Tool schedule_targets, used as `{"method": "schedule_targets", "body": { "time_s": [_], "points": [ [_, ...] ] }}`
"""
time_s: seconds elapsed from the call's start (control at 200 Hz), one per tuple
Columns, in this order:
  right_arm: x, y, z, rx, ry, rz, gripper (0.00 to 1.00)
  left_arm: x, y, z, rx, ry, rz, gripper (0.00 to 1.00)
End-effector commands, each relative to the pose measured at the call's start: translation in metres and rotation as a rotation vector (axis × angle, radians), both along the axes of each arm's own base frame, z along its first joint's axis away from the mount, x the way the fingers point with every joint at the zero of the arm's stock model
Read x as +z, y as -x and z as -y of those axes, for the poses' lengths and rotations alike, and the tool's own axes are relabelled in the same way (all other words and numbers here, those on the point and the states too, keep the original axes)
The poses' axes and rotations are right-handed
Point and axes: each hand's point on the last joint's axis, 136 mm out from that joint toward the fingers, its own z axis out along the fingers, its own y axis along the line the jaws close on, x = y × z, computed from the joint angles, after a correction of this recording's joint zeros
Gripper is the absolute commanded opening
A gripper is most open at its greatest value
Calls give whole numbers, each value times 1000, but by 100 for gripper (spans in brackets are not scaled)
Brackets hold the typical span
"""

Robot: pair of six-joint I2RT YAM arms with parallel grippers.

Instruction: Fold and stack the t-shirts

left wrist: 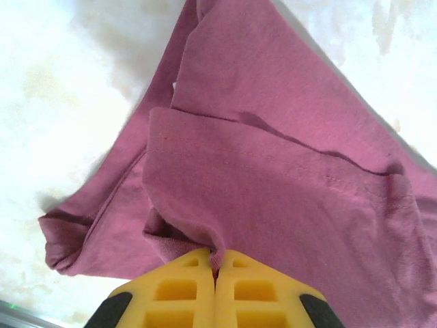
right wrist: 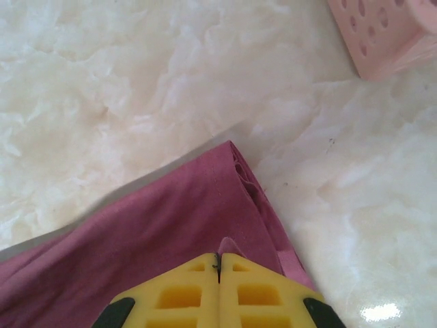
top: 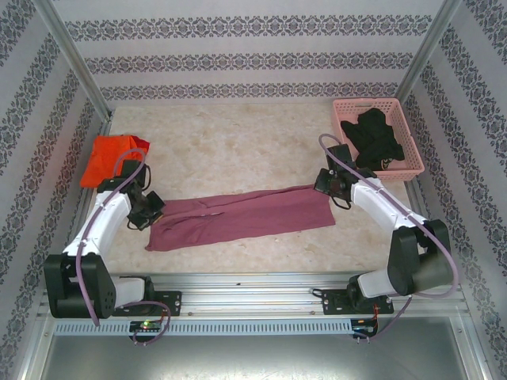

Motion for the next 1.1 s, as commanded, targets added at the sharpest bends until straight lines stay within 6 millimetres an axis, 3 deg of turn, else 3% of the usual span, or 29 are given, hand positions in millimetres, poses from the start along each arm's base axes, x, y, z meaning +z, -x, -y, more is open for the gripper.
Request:
{"method": "schedule_targets", "body": {
  "time_s": [0.0,0.25,0.44,0.485,0.644,0.739,0.844,0.869,0.904,0.924,1.099],
  "points": [
    [-6,5,3,1,30,-20,0,-16,31,5,-19,22,-112,0],
    [-29,16,-1,2,12,-86,0,-53,44,10,-23,55,-195,0],
    [-44,28,-6,-2,-3,-119,0,-65,46,11,-24,60,-230,0],
    [-45,29,-6,-3,-2,-123,5,-65,46,11,-27,58,-230,1],
    [-28,23,-5,16,26,-59,47,-56,43,6,-53,30,-212,23],
    [-12,16,-9,60,63,-2,59,-42,37,-2,-56,-22,-177,31],
    [-6,9,-24,111,78,18,61,-25,25,-6,-59,-51,-108,41],
    [-7,8,-30,124,72,16,61,-22,21,-4,-62,-45,-89,51],
    [-10,5,-41,150,56,16,61,-18,15,1,-70,-21,-62,55],
    [-11,3,-47,164,47,14,61,-16,10,4,-72,-7,-42,62],
    [-41,-9,-97,241,-17,-57,54,-22,-19,40,-86,148,40,68]
  ]
}}
